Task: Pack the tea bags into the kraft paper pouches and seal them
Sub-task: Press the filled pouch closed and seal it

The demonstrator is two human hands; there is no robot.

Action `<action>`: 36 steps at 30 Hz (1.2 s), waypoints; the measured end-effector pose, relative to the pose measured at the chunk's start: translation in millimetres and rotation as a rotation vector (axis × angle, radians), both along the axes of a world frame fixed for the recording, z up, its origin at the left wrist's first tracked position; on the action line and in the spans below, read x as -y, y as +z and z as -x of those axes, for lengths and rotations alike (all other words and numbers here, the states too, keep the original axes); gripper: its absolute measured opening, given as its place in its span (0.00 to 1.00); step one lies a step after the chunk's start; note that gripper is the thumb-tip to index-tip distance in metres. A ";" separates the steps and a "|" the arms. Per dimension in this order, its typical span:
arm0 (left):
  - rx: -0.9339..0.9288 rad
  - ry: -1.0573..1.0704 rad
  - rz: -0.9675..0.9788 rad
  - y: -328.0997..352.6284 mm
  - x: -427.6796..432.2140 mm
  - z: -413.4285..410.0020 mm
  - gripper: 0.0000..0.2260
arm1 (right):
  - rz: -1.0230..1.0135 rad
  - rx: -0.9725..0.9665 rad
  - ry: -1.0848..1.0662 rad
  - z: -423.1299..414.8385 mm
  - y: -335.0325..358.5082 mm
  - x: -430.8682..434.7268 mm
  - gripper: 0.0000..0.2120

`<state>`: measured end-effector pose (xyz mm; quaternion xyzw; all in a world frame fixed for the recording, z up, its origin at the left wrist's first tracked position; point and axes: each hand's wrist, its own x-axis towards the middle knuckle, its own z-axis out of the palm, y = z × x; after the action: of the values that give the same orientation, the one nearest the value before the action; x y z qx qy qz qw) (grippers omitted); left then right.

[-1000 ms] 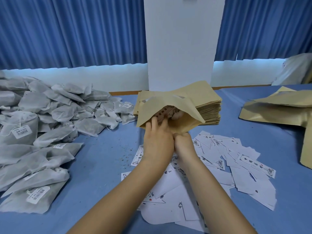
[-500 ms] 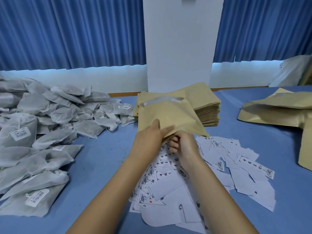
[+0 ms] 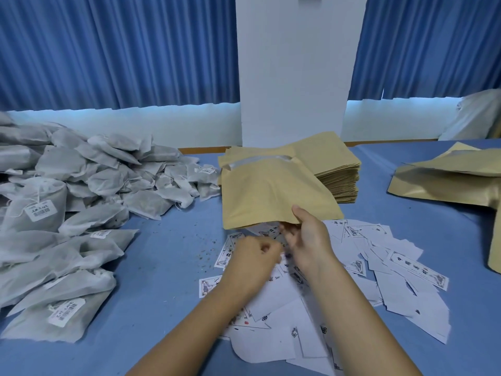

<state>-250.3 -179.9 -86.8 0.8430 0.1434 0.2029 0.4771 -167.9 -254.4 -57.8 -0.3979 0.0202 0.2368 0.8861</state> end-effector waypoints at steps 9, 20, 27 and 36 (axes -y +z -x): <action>0.116 0.087 0.668 7.3 -25.4 -6.1 0.12 | 0.209 0.118 0.225 7.7 -9.1 -7.8 0.09; 0.265 0.361 0.674 7.1 -40.3 -6.2 0.13 | 0.310 0.081 0.200 -9.4 -8.6 9.9 0.04; 0.257 0.378 0.744 2.4 -45.6 -6.9 0.12 | 0.410 0.186 0.129 -11.8 -14.6 6.4 0.05; 0.228 0.387 0.724 -0.7 -43.5 -7.3 0.15 | 0.196 0.047 0.108 4.6 -15.2 -3.6 0.07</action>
<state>-243.1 -136.4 -87.5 0.5508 0.3075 0.3173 0.7081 -172.5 -250.8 -73.0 -0.4887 0.0007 0.2718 0.8290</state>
